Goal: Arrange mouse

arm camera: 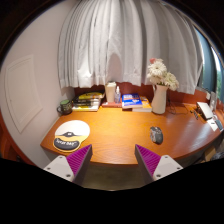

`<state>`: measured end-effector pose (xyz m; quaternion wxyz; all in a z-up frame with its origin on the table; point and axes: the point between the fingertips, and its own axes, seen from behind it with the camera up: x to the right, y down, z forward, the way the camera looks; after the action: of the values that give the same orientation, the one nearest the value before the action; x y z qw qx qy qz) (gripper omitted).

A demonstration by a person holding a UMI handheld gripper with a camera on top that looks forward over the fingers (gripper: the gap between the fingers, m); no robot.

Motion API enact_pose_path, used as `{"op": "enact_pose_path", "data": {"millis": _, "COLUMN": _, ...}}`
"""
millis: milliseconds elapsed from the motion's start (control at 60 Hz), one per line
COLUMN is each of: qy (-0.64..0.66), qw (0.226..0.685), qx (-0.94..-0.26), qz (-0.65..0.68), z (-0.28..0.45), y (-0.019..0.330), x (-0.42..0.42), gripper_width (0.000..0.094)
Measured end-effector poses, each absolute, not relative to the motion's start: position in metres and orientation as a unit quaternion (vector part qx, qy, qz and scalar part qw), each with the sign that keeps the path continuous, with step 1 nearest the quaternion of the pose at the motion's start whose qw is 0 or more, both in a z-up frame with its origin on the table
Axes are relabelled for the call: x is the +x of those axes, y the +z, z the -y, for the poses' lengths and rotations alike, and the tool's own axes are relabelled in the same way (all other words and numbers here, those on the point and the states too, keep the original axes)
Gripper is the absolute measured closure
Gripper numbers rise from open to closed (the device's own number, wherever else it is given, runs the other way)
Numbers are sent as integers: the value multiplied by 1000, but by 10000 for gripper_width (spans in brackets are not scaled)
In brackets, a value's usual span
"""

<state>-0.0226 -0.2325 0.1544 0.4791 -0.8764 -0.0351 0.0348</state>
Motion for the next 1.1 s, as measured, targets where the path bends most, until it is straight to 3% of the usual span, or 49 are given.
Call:
{"op": "enact_pose_path", "data": {"millis": 283, "qy": -7, "qw": 407, "qx": -913, "qz": 8, "z": 253, "y": 46, "x": 60, "gripper_width": 78}}
{"op": "enact_pose_path", "data": {"millis": 433, "qy": -29, "qw": 383, "qx": -923, "qz": -17, "z": 239, "y": 13, "x": 117, "gripper_width": 85}}
{"op": "enact_pose_path", "data": {"millis": 983, "qy": -14, "qw": 379, "qx": -924, "qz": -34, "z": 53, "y": -10, "x": 198, "gripper_width": 106}}
{"op": "enact_pose_path", "data": {"millis": 1050, "qy": -14, "qw": 374, "qx": -927, "qz": -30, "z": 37, "y": -16, "x": 199, "gripper_width": 149}}
{"op": "enact_pose_path", "data": {"millis": 1100, "qy": -5, "qw": 375, "qx": -926, "qz": -31, "z": 30, "y": -18, "x": 196, "gripper_width": 233}}
